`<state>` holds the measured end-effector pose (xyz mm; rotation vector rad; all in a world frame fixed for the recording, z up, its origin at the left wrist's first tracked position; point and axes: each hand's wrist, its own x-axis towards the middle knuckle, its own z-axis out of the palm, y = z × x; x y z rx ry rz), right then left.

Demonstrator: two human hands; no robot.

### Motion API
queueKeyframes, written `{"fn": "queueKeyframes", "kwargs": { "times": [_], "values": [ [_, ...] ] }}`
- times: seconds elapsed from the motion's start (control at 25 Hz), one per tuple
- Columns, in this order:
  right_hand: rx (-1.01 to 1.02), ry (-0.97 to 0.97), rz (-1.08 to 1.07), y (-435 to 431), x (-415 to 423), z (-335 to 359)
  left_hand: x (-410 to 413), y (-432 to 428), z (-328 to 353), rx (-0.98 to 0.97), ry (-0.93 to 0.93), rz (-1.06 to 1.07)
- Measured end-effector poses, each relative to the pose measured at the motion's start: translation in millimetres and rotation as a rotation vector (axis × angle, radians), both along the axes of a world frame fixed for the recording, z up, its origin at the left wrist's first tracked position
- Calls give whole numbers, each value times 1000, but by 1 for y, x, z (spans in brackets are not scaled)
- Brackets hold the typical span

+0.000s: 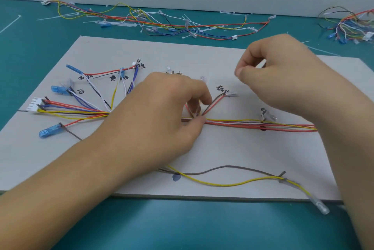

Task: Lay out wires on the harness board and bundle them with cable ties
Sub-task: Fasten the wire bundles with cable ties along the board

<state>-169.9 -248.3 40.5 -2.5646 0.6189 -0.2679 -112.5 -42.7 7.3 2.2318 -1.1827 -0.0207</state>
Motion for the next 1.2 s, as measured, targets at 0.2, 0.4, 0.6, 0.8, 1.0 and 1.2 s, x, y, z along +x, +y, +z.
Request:
{"fn": "queueKeyframes", "kwargs": {
  "times": [0.2, 0.4, 0.6, 0.8, 1.0, 1.2],
  "values": [
    [-45, 188, -65, -20, -5, 6, -6, -2, 4, 73, -154, 125],
    [-8, 218, 109, -11, -4, 3, -5, -7, 7, 160, -232, 83],
    [-11, 174, 167, -1, 2, -8, 2, -8, 9, 179, -121, 5],
    [-70, 110, 178, 6, 3, -10, 11, -10, 12, 152, -23, -71],
    [-197, 60, 109, 21, 9, -15, 15, -18, 9, 180, -32, -45],
    [-289, -5, 96, 46, 25, -20, 29, 1, 12, 200, -54, 29]
  ]
}}
